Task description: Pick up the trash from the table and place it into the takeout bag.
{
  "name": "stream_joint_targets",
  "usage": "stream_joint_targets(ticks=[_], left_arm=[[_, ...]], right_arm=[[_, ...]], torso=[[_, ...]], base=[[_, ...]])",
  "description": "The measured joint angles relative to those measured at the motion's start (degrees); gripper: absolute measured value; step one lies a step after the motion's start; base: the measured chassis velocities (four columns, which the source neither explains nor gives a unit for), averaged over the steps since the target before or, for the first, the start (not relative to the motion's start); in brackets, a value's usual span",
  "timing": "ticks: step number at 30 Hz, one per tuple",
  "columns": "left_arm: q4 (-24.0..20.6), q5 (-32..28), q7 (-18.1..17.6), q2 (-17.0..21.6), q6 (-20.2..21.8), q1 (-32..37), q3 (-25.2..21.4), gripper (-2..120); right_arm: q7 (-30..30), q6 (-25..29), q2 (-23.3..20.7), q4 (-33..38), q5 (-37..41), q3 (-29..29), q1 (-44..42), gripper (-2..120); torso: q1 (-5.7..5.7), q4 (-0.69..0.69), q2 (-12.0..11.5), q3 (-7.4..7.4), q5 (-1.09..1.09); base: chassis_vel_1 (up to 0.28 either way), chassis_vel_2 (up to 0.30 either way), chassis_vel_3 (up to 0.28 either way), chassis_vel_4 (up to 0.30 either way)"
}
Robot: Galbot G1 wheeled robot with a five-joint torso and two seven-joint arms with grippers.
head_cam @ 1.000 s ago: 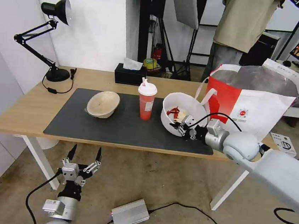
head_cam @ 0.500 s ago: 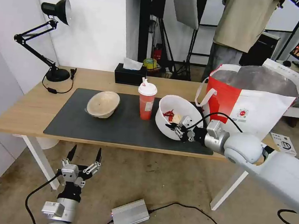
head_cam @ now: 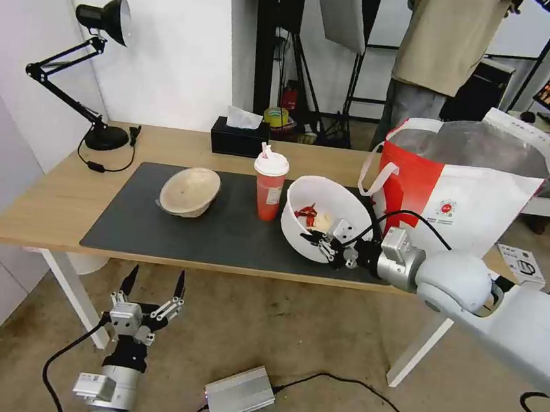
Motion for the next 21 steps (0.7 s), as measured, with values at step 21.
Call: stream_joint_targets(ticks=[21], left_arm=[[-0.5, 0.2, 0.1, 0.2, -0.6, 0.4, 0.9, 100]], right_arm=[[-2.7, 2.2, -8.0, 12.4, -3.5, 15.9, -10.7, 0]], torso=[[0.0, -0.01, 0.0, 0.0, 0.01]], base=[[0.0, 0.0, 0.0, 0.0]])
